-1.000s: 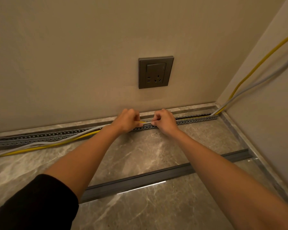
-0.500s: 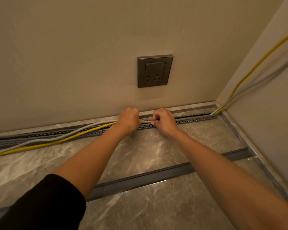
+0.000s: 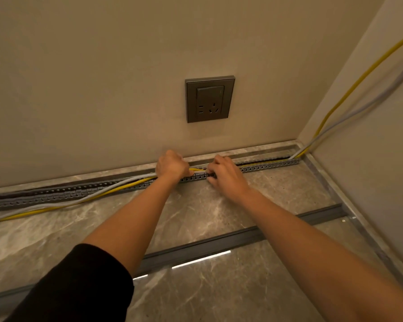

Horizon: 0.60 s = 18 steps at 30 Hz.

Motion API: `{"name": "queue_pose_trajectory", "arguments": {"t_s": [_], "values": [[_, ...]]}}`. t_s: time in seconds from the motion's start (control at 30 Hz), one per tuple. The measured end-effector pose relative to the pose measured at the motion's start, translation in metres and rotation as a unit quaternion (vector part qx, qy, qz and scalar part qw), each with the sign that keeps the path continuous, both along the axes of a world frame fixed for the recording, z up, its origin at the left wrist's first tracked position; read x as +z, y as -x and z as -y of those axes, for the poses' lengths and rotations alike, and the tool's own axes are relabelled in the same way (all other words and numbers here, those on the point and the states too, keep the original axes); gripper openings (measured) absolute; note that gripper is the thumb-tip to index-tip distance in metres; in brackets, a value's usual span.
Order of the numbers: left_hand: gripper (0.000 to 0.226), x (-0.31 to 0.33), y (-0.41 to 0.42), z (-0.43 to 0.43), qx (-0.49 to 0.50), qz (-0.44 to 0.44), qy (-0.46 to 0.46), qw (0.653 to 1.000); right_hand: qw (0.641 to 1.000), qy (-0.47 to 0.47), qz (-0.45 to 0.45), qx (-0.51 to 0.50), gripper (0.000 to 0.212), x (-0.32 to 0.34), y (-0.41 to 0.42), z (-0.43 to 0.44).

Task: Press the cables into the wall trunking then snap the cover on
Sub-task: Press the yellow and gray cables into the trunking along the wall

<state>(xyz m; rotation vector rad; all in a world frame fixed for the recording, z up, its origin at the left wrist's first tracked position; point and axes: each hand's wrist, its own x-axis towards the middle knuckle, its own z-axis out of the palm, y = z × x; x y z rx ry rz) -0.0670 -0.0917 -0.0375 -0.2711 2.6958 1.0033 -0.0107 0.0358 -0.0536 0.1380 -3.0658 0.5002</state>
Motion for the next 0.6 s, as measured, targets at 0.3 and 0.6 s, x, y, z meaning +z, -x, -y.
{"name": "queue_pose_trajectory", "arguments": {"t_s": [0.3, 0.6], "values": [[0.019, 0.002, -0.007, -0.012, 0.087, 0.007, -0.004, 0.996, 1.000, -0.021, 0.022, 0.002, 0.032, 0.002, -0.004, 0.001], [0.013, -0.004, -0.005, 0.011, -0.109, -0.041, -0.041, 0.992, 0.999, -0.008, 0.021, -0.049, 0.037, -0.002, 0.008, 0.009]]}}
